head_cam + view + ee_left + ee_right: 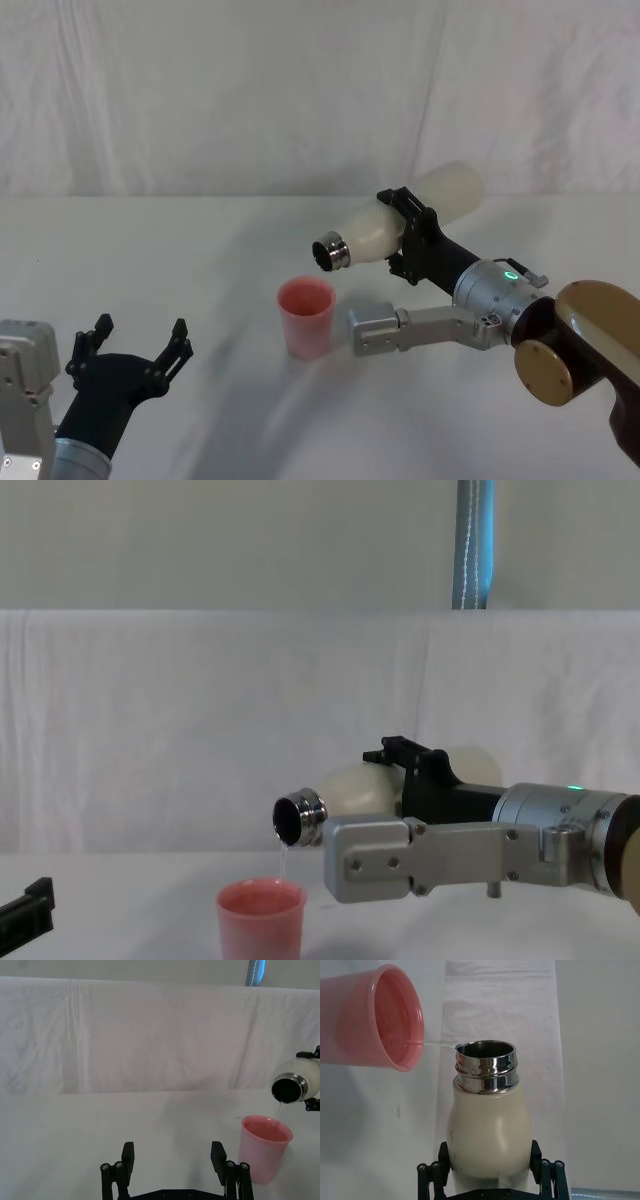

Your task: Grasp the thermos with one hand and pour water into the cup lid.

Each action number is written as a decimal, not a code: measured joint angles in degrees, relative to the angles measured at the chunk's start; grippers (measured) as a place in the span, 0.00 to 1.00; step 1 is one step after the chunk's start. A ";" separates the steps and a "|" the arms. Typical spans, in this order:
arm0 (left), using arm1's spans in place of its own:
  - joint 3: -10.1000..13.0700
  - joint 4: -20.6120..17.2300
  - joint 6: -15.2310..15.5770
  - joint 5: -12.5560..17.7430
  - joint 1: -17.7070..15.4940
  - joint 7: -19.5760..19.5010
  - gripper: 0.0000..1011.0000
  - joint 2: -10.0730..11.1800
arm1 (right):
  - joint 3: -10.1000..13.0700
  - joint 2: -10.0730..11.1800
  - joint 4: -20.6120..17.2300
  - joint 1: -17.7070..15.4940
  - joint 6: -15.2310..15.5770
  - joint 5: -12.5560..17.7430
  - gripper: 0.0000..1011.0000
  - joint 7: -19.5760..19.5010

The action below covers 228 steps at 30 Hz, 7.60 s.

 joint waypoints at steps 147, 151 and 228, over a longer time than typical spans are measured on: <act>0.00 0.00 0.00 0.00 0.00 0.00 0.99 0.00 | 31.30 -5.26 -25.17 -28.15 13.98 66.44 0.94 8.25; 0.00 0.00 0.00 0.00 0.00 0.00 0.99 0.00 | 31.23 -5.50 -24.25 -27.27 14.57 66.21 0.94 8.31; 0.00 0.00 0.00 0.00 0.00 0.00 0.99 0.00 | 30.66 -9.13 -17.29 -22.57 16.10 64.19 0.94 8.17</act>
